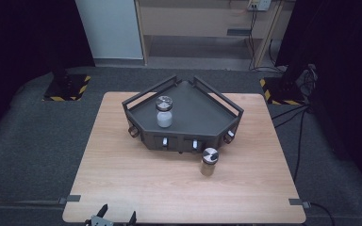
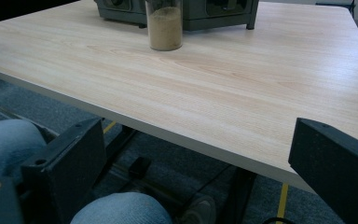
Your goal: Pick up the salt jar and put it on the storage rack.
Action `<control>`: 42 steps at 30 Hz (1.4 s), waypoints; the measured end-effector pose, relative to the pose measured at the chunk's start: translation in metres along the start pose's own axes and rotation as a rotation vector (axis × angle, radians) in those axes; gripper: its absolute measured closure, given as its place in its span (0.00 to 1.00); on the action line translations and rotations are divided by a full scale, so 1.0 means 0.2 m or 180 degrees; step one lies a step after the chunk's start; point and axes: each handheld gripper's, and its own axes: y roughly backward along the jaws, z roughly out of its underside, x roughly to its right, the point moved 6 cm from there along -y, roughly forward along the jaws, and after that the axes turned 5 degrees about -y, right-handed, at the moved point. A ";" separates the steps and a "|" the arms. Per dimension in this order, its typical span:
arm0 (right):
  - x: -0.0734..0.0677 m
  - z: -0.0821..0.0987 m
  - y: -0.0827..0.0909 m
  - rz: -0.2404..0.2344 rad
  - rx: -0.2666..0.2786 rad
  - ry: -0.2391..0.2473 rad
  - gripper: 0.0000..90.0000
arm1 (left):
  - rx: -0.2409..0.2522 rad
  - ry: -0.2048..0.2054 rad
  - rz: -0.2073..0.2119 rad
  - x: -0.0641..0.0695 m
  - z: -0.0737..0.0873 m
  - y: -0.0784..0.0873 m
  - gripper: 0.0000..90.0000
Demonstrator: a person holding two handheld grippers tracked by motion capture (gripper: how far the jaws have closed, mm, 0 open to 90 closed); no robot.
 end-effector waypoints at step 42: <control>0.01 -0.01 -0.01 -0.0066 0.0012 -0.0011 0.05 | 0.0033 -0.0020 -0.0078 -0.02 0.02 0.01 0.07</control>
